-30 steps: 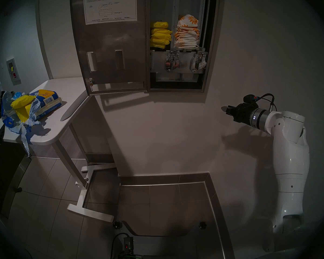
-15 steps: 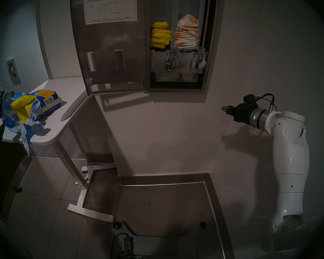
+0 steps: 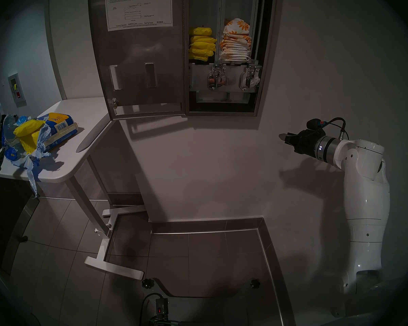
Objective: Open the dispenser door, put the pads inside, close the door
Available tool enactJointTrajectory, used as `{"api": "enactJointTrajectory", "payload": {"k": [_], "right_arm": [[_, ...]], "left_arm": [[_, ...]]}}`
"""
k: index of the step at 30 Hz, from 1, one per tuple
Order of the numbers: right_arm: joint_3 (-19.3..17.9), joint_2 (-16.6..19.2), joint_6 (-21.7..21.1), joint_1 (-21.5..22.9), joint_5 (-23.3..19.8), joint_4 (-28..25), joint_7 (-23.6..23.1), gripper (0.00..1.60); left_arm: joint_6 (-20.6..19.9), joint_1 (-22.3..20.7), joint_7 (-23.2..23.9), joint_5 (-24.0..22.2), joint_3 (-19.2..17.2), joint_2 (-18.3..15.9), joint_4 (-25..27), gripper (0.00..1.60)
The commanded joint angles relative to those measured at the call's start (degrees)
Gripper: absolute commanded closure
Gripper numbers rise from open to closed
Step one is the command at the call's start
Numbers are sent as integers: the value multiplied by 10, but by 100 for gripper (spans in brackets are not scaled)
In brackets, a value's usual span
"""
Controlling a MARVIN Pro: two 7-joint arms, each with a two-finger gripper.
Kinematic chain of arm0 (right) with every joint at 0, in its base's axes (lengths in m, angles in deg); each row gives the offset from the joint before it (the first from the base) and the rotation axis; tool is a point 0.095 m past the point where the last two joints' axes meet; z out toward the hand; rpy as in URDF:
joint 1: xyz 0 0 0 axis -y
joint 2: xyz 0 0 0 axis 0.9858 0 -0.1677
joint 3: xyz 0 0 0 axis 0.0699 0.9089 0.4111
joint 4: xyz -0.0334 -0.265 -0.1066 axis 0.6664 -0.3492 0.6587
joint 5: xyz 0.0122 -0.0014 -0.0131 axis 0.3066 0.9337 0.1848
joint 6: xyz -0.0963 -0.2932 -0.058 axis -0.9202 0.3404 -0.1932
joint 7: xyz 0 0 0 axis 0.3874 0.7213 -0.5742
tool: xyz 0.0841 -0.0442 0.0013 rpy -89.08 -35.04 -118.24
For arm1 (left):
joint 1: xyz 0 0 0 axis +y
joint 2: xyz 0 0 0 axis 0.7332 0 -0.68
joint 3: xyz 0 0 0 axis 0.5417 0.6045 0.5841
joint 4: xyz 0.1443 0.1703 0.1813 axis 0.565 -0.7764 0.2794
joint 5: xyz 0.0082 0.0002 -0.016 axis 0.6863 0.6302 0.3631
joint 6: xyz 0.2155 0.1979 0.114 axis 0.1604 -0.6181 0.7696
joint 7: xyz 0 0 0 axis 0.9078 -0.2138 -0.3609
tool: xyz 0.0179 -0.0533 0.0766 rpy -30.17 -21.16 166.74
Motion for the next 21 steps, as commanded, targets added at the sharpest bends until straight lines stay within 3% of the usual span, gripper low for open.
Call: {"api": "enactJointTrajectory", "payload": {"k": [1,11,21], "right_arm": [[-1,3,1,17,-1,-17,1,108],[-1,3,1,17,-1,-17,2,108],[-1,3,1,17,-2,-18,2,108]], "left_arm": [[16,-22,-17,-2,9,-36,2,0],[-4,-49,-27,20,56,-64,5,0],[-32,-74,-40,44,72,-79,-6,0]]}}
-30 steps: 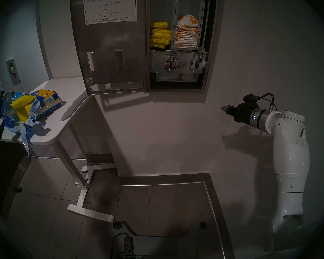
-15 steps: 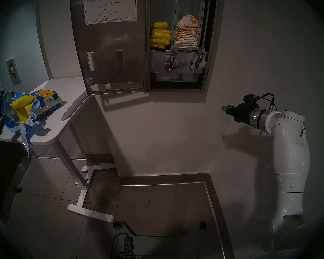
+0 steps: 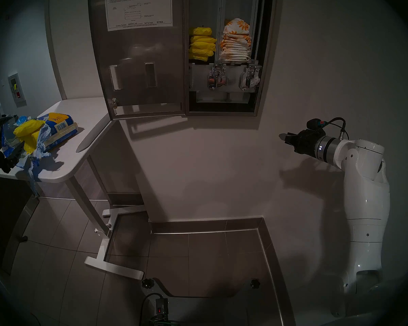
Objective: Open the dispenser door, put the pads inside, close the door
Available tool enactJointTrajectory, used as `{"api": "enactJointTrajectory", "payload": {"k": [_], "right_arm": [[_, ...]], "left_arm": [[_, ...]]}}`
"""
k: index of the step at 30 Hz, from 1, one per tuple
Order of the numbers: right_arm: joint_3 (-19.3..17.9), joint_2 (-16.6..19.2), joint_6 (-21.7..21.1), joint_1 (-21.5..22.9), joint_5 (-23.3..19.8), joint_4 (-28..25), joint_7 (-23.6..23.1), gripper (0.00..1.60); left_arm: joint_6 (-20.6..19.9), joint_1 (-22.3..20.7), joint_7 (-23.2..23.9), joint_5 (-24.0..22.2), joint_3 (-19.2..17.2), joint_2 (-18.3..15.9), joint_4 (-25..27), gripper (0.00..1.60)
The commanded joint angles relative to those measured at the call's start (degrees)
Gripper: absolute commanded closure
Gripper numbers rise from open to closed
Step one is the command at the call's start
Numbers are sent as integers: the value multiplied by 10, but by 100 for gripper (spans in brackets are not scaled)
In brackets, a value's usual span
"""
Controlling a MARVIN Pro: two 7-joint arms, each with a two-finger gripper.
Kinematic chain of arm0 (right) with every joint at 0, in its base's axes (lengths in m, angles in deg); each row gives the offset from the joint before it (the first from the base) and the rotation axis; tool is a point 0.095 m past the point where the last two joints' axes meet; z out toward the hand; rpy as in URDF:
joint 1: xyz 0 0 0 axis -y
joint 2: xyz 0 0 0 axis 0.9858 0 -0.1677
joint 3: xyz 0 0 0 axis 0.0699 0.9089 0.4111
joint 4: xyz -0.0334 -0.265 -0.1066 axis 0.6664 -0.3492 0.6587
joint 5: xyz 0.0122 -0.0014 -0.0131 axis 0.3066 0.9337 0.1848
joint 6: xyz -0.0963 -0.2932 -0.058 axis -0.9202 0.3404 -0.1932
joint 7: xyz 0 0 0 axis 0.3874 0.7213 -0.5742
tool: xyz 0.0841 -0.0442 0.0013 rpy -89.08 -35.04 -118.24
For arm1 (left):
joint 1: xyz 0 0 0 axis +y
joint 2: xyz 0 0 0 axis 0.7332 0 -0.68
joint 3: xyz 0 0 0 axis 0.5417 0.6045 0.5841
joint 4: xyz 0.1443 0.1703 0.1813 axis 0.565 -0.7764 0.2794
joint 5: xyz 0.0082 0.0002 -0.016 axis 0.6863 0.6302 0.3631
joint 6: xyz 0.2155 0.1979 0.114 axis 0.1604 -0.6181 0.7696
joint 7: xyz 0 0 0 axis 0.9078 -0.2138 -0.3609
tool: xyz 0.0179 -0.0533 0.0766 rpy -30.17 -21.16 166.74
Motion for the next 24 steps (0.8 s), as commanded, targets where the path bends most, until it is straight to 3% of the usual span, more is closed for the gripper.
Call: {"api": "enactJointTrajectory", "payload": {"k": [1,24], "right_arm": [[-1,3,1,17,-1,-17,1,108],[-1,3,1,17,-2,-18,3,108]], "left_arm": [[-15,-29,-19,2,-8,-24,-5,0],[-32,-21,-10,19,-3,-7,-17,0]]}}
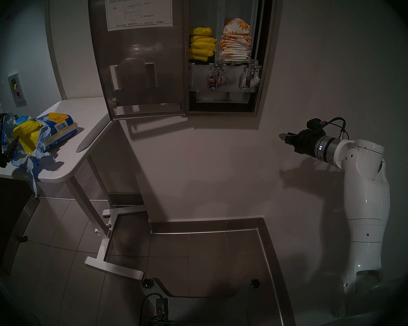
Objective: Open the dispenser door, put the pads inside, close the door
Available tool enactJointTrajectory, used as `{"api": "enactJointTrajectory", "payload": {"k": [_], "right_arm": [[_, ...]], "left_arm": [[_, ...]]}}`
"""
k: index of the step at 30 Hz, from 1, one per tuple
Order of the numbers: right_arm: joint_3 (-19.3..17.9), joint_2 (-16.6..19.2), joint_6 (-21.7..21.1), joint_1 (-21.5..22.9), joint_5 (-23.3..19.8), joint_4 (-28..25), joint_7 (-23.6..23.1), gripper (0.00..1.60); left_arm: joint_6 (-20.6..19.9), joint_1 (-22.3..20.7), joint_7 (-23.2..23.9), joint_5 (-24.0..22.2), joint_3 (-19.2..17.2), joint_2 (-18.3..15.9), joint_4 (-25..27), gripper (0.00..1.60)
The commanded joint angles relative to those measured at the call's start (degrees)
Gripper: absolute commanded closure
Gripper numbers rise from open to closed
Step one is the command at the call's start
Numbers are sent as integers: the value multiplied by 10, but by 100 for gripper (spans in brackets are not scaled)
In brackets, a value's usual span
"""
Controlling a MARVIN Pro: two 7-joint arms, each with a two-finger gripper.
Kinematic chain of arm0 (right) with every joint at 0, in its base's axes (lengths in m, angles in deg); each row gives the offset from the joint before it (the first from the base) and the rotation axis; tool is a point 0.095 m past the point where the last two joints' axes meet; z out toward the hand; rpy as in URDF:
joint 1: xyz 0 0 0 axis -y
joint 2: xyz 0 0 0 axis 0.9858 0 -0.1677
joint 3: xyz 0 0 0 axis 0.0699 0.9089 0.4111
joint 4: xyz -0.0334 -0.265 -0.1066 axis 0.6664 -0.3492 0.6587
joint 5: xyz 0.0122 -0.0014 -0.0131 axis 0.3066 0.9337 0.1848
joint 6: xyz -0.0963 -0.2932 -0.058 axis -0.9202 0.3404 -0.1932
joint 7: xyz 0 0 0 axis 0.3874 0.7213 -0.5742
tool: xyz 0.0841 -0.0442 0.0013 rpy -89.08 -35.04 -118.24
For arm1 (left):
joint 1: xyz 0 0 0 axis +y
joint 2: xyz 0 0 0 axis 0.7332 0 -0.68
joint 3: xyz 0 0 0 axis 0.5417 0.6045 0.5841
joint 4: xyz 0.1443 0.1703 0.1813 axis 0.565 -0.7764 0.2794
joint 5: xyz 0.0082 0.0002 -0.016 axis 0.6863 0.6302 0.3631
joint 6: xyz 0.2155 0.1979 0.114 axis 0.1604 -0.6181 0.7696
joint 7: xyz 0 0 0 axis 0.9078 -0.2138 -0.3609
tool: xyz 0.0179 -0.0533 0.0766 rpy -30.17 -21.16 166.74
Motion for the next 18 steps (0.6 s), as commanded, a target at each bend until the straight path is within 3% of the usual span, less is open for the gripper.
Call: {"api": "enactJointTrajectory", "payload": {"k": [1,18], "right_arm": [[-1,3,1,17,-1,-17,1,108],[-1,3,1,17,-2,-17,2,108]], "left_arm": [[-5,-2,-1,2,-6,3,11,0],[-19,-17,-8,17,11,12,16,0]]}}
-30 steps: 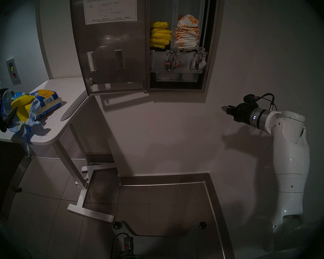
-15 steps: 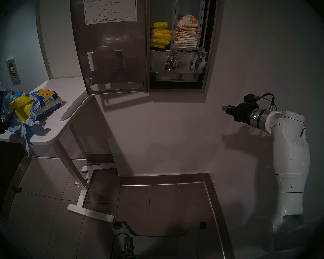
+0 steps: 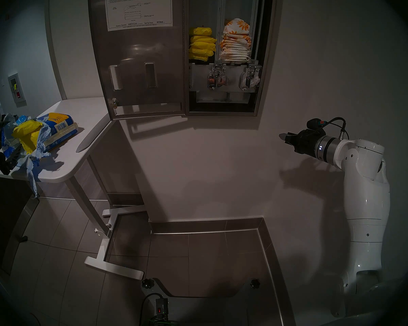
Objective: Open the dispenser door, put the pads inside, close the door
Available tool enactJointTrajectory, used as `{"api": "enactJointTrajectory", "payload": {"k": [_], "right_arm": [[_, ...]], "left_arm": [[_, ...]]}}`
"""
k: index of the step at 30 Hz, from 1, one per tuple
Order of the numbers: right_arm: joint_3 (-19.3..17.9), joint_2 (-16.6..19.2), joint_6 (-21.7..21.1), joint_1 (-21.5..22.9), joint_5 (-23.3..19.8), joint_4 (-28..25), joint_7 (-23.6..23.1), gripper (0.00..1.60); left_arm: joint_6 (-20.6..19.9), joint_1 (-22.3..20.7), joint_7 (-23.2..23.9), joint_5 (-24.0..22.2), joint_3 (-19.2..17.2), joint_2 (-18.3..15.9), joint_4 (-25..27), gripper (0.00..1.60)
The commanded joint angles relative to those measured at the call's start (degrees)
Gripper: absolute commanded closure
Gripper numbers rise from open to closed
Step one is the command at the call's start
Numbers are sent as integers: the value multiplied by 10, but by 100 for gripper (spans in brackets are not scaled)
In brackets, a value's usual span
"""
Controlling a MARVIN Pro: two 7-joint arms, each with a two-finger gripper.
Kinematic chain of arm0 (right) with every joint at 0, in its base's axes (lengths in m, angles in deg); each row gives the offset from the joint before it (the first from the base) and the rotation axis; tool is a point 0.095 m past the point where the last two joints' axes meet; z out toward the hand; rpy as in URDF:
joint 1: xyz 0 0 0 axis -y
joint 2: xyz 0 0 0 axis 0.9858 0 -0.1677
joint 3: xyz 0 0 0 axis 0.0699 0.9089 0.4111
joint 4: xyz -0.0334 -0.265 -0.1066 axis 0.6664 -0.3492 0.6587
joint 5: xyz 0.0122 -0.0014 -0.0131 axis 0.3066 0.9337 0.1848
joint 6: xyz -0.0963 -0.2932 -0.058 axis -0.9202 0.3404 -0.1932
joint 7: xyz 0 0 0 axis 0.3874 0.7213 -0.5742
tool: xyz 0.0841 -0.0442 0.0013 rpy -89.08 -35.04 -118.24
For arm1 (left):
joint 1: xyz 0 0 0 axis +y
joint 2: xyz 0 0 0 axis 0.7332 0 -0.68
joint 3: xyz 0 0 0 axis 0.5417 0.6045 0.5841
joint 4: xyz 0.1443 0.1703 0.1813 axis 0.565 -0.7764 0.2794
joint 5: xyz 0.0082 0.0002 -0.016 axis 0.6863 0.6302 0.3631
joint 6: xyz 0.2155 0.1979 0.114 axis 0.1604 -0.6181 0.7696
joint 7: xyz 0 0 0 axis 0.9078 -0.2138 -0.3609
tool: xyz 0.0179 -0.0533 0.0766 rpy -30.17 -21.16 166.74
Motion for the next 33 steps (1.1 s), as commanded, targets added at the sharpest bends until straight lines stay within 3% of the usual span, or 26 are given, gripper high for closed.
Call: {"api": "enactJointTrajectory", "payload": {"k": [1,12,33], "right_arm": [[-1,3,1,17,-2,-17,1,108],[-1,4,1,17,-2,-17,1,108],[-1,4,1,17,-2,-17,1,108]], "left_arm": [[-11,-23,-20,13,0,-14,-4,0],[-22,-49,-37,28,20,-34,-37,0],[-7,-60,-36,11,33,-30,-42,0]]}}
